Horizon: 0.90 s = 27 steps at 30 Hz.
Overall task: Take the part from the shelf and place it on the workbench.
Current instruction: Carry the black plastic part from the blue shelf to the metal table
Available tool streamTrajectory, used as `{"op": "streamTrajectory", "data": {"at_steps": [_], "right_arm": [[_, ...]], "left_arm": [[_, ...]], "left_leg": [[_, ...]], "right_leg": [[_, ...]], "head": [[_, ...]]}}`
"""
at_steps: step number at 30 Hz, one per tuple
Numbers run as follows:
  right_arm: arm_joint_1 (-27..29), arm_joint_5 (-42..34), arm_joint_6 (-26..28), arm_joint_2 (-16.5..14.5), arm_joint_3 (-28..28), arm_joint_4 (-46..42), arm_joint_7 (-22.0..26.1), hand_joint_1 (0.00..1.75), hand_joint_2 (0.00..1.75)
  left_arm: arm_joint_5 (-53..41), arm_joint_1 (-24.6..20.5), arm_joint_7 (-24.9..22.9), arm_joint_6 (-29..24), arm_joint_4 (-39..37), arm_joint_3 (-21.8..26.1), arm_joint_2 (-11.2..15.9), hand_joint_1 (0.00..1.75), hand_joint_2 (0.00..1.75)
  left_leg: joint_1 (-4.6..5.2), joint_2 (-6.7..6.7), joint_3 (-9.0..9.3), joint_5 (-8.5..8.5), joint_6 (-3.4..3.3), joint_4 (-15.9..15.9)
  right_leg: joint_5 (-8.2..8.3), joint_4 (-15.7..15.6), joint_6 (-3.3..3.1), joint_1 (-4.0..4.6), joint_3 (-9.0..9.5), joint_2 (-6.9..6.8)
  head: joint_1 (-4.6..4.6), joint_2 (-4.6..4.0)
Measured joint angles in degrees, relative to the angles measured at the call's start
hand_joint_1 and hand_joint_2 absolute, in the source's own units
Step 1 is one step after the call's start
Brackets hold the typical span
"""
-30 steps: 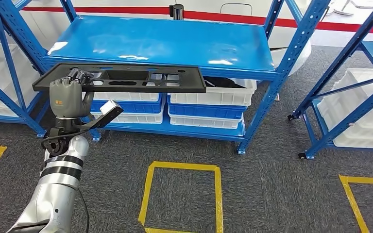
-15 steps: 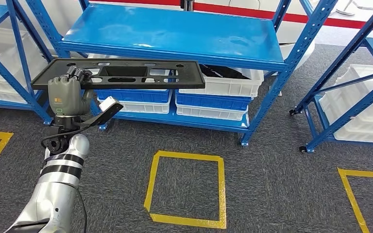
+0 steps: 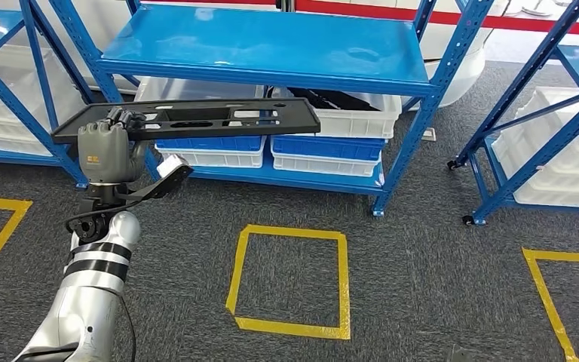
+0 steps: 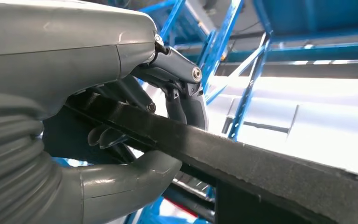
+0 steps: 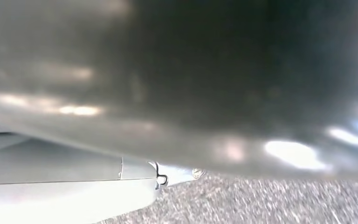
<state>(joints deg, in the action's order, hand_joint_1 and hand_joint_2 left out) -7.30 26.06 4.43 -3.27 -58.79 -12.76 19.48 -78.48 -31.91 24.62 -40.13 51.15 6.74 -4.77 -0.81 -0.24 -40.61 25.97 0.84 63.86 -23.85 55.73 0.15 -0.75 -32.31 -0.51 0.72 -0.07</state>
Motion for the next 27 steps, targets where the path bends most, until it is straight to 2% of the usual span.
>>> {"op": "streamTrajectory", "data": {"at_steps": [1,2,3,4,5,6,7,8,9,10,12,13,14,15,17,18,19,20,21,22,23,24,25,27], "right_arm": [[-0.03,0.00,-0.19,-0.04,-0.01,0.00,0.22,0.00,0.00],[-0.04,0.01,-0.36,-0.07,-0.02,0.00,0.43,0.00,0.00],[-0.03,0.01,-0.52,-0.11,-0.03,0.00,0.63,0.00,0.00],[-0.04,0.02,-0.63,-0.15,-0.03,0.00,0.78,0.00,0.00],[-0.04,0.02,-0.74,-0.18,-0.03,0.00,0.88,0.00,0.00],[-0.04,0.02,-0.85,-0.20,-0.03,0.00,0.95,0.00,0.00],[-0.04,0.02,-0.95,-0.14,-0.03,-0.02,1.01,0.00,0.00],[-0.04,0.02,-1.10,-0.10,-0.03,-0.04,1.08,0.00,0.00],[-0.04,0.03,-1.27,-0.07,-0.03,-0.07,1.19,0.00,0.00],[-0.03,0.04,-1.41,-0.04,-0.03,-0.09,1.31,0.00,0.00],[0.10,0.05,-1.59,-0.08,-0.03,-0.09,1.50,0.00,0.00],[0.18,0.08,-1.62,-0.10,-0.03,-0.08,1.56,0.00,0.00],[0.24,0.09,-1.64,-0.13,-0.03,-0.07,1.61,0.00,0.00],[0.22,0.11,-1.67,-0.15,-0.03,-0.05,1.64,0.00,0.00],[0.14,0.14,-1.71,-0.14,-0.02,-0.04,1.72,0.00,0.00],[0.12,0.14,-1.74,-0.13,-0.02,-0.04,1.74,0.00,0.00],[0.10,0.15,-1.77,-0.12,-0.01,-0.04,1.78,0.00,0.00],[0.07,0.15,-1.83,-0.12,-0.01,-0.04,1.87,0.00,0.00],[0.00,0.15,-1.92,-0.12,0.00,-0.05,2.02,0.00,0.00],[-0.15,0.15,-2.02,-0.10,0.01,-0.08,2.24,0.00,0.00],[-0.35,0.15,-2.11,-0.07,0.03,-0.10,2.51,0.00,0.00],[-0.53,0.15,-2.18,-0.06,0.05,-0.13,2.74,0.00,0.00],[-0.69,0.15,-2.22,-0.04,0.07,-0.15,2.91,0.00,0.00],[-0.77,0.14,-2.26,-0.04,0.08,-0.16,3.04,0.00,0.00]], "left_arm": [[0.04,0.16,-0.01,0.00,0.04,0.01,0.09,1.75,1.75],[0.08,0.39,-0.01,0.00,0.07,0.00,0.17,1.75,1.75],[0.11,0.66,-0.01,0.00,0.08,0.01,0.22,1.75,1.75],[0.13,0.90,0.02,0.00,0.09,0.01,0.24,1.75,1.75],[0.13,1.05,0.06,0.00,0.12,0.01,0.26,1.75,1.75],[0.13,1.10,0.11,0.00,0.24,0.01,0.27,1.75,1.75],[0.13,1.05,0.16,0.00,0.41,0.00,0.26,1.75,1.75],[0.11,1.02,0.21,-0.01,0.64,0.00,0.25,1.75,1.75],[0.11,1.00,0.25,-0.01,0.85,0.00,0.25,1.75,1.75],[0.11,1.03,0.28,-0.01,0.97,0.02,0.27,1.75,1.75],[0.16,1.09,0.32,0.00,1.07,0.07,0.32,1.75,1.75],[0.20,1.08,0.34,0.00,1.10,0.10,0.32,1.75,1.75],[0.25,1.05,0.36,0.00,1.17,0.12,0.31,1.75,1.75],[0.29,1.01,0.40,0.00,1.26,0.15,0.29,1.75,1.75],[0.40,1.04,0.52,0.00,1.41,0.27,0.30,1.75,1.75],[0.44,1.10,0.63,0.00,1.44,0.33,0.31,1.75,1.75],[0.48,1.16,0.74,0.00,1.44,0.40,0.31,1.75,1.75],[0.49,1.21,0.85,0.01,1.44,0.46,0.31,1.75,1.75],[0.50,1.24,0.92,0.01,1.46,0.51,0.32,1.75,1.75],[0.50,1.24,0.96,0.01,1.51,0.57,0.32,1.75,1.75],[0.50,1.22,0.98,0.01,1.63,0.66,0.36,1.75,1.75],[0.49,1.18,1.02,0.00,1.74,0.74,0.40,1.75,1.75],[0.49,1.14,1.07,0.00,1.84,0.81,0.43,1.75,1.75],[0.49,1.10,1.18,0.00,1.92,0.90,0.49,1.75,1.75]], "left_leg": [[-0.02,0.00,-0.96,2.76,0.26,3.80],[-0.09,0.00,-1.77,4.75,0.55,7.50],[-0.20,0.01,-1.99,5.58,0.83,10.06],[-0.37,0.03,-1.31,5.18,1.09,10.73],[-0.61,0.06,0.43,3.91,1.34,9.25],[-0.89,0.08,2.99,2.79,1.63,6.04],[-0.96,0.03,5.60,2.48,1.87,2.37],[-0.93,-0.07,7.42,2.44,1.70,-0.41],[-0.83,-0.19,8.31,2.89,1.38,-2.18],[-0.57,-0.32,8.33,3.12,0.82,-2.63],[-0.46,-0.33,7.46,2.24,-0.63,-2.79],[-0.44,-0.30,6.94,1.57,-1.39,-2.93],[-0.48,-0.25,6.27,0.81,-2.05,-3.13],[-0.52,-0.24,5.51,0.05,-2.51,-3.24],[-0.45,-0.25,3.70,-1.42,-2.78,-3.26],[-0.42,-0.24,2.73,-2.16,-2.75,-3.25],[-0.40,-0.23,1.78,-2.90,-2.66,-3.24],[-0.40,-0.23,0.87,-3.62,-2.53,-3.23],[-0.40,-0.23,0.03,-4.34,-2.36,-3.23],[-0.39,-0.23,-0.65,-5.03,-2.15,-3.23],[-0.38,-0.20,-1.16,-5.72,-1.84,-3.29],[-0.38,-0.13,-1.36,-6.40,-1.48,-3.48],[-0.43,-0.07,-1.35,-7.08,-1.06,-3.83],[-0.53,-0.03,-1.12,-8.43,-0.15,-4.94]], "right_leg": [[0.47,0.01,-0.28,0.05,-0.54,-0.06],[0.90,0.06,-0.34,0.05,-1.12,-0.12],[1.35,0.16,-0.28,0.02,-1.74,-0.14],[1.77,0.36,-0.13,-0.06,-2.43,-0.15],[2.12,0.68,0.10,-0.20,-3.18,-0.15],[2.41,1.20,0.36,-0.35,-3.97,-0.15],[2.67,1.78,0.68,-0.37,-4.82,-0.13],[2.91,2.30,1.05,-0.33,-5.49,-0.11],[3.19,2.72,1.45,-0.23,-5.96,-0.08],[3.59,2.81,1.91,-0.14,-6.26,-0.04],[4.23,2.71,2.82,-0.14,-6.70,0.09],[3.65,3.13,2.96,-0.18,-7.30,0.15],[2.14,4.54,2.84,-0.19,-8.11,0.23],[-0.18,7.13,2.51,-0.28,-9.13,0.27],[-4.99,14.72,2.13,-0.26,-11.18,0.32],[-6.21,17.94,2.32,-0.27,-11.57,0.33],[-6.42,19.60,2.72,-0.27,-11.13,0.33],[-5.74,19.21,3.20,-0.27,-9.65,0.33],[-4.79,16.81,3.52,-0.25,-7.15,0.33],[-4.58,12.88,3.47,-0.21,-3.91,0.35],[-4.88,8.87,3.20,-0.04,-0.77,0.39],[-5.35,5.65,2.76,0.16,1.34,0.46],[-5.86,3.65,2.28,0.41,2.44,0.53],[-5.00,2.60,1.43,0.55,2.05,0.58]], "head": [[0.01,-0.01],[0.04,0.00],[0.03,-0.01],[0.04,-0.01],[0.05,-0.01],[0.05,-0.01],[0.13,0.00],[0.14,0.00],[0.13,0.00],[0.13,0.00],[0.08,0.00],[0.02,0.00],[-0.06,0.00],[-0.18,0.00],[-0.34,0.01],[-0.38,0.01],[-0.37,0.01],[-0.38,0.01],[-0.38,0.01],[-0.37,0.01],[-0.32,0.01],[-0.23,0.01],[-0.25,0.01],[-0.36,0.01]]}}
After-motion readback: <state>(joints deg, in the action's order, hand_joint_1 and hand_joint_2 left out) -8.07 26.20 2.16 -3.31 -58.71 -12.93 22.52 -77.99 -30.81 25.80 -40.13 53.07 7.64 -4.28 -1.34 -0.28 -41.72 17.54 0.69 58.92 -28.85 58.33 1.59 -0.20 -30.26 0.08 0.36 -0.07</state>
